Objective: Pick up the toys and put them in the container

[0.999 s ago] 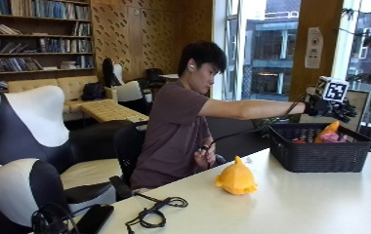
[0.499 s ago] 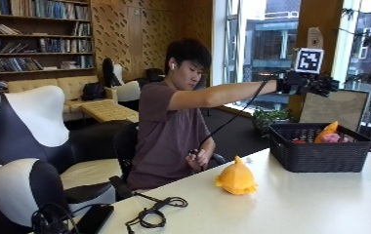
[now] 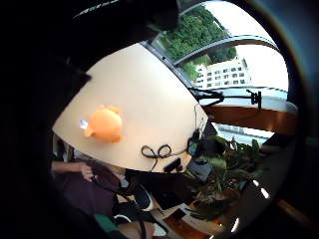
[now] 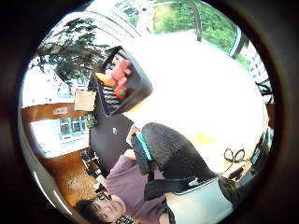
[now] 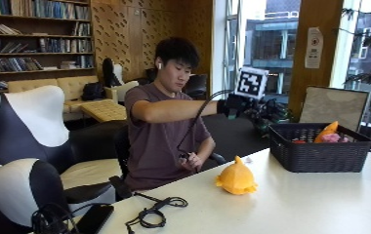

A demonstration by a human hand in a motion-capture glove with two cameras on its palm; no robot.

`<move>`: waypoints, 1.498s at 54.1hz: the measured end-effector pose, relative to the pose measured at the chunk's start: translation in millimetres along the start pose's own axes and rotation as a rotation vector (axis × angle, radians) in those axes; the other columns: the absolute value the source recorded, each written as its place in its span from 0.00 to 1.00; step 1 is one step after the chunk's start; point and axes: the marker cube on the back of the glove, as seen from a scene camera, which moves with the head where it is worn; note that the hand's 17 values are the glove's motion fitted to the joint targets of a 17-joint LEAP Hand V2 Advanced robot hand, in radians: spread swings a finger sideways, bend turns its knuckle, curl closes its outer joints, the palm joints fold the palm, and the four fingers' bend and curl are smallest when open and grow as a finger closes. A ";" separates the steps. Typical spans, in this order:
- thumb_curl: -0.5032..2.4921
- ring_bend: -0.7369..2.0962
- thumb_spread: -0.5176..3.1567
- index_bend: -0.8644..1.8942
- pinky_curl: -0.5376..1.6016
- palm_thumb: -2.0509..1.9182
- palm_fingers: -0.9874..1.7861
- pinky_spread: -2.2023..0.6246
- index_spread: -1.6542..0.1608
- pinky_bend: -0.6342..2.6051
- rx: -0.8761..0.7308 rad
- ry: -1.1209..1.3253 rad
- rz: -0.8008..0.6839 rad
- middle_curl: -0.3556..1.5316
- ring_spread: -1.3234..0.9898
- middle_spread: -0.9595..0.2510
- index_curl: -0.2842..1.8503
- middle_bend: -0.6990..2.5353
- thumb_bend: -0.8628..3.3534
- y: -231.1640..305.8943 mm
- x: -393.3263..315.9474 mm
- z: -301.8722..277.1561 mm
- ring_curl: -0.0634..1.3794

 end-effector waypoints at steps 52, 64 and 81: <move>0.40 0.67 0.36 0.53 0.47 0.70 0.70 0.66 0.69 0.53 -0.101 -0.321 -0.319 0.47 0.40 0.53 0.25 0.51 0.27 -16.1 -56.5 168.7 0.56; 0.44 0.71 0.30 0.61 0.52 0.69 0.63 0.64 0.65 0.56 -0.022 -0.241 -0.341 0.56 0.37 0.47 0.31 0.56 0.26 -33.1 -92.7 67.3 0.62; 0.48 0.76 0.25 0.68 0.56 0.69 0.56 0.64 0.63 0.61 0.123 -0.197 -0.464 0.65 0.35 0.47 0.41 0.61 0.26 -54.1 -220.6 -74.2 0.67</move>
